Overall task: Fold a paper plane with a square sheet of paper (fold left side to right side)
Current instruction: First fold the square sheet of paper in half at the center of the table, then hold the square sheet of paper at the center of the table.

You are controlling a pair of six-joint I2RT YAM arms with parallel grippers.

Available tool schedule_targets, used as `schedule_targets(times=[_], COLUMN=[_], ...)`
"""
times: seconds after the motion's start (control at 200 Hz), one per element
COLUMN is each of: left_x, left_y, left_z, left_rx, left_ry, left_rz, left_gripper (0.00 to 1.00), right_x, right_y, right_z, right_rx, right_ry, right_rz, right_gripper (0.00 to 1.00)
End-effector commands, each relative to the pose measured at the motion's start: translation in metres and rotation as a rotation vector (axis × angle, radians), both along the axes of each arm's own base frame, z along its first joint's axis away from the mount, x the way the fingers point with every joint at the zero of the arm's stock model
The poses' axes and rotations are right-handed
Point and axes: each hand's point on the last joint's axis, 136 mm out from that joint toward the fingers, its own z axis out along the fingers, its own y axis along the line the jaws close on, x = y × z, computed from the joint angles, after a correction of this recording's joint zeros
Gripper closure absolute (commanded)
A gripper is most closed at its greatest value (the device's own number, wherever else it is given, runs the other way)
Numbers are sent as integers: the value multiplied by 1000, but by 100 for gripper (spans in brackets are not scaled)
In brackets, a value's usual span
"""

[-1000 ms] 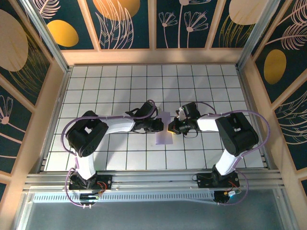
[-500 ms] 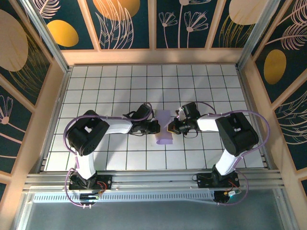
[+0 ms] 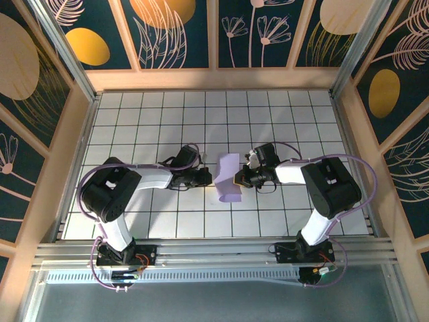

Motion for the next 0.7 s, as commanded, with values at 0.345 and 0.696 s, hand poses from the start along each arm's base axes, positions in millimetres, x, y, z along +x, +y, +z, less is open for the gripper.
schedule_targets(times=[0.345, 0.696], left_x=[-6, -4], left_y=[-55, -49], left_z=[20, -10], left_rx=[-74, 10], left_ry=[-40, -2], left_rz=[-147, -122], left_gripper=[98, 98], right_x=[-24, -25], right_y=[-33, -31], right_z=[-43, -42], right_rx=[-192, -184], right_ry=[113, 109], right_rz=[-48, -45], right_gripper=[100, 100])
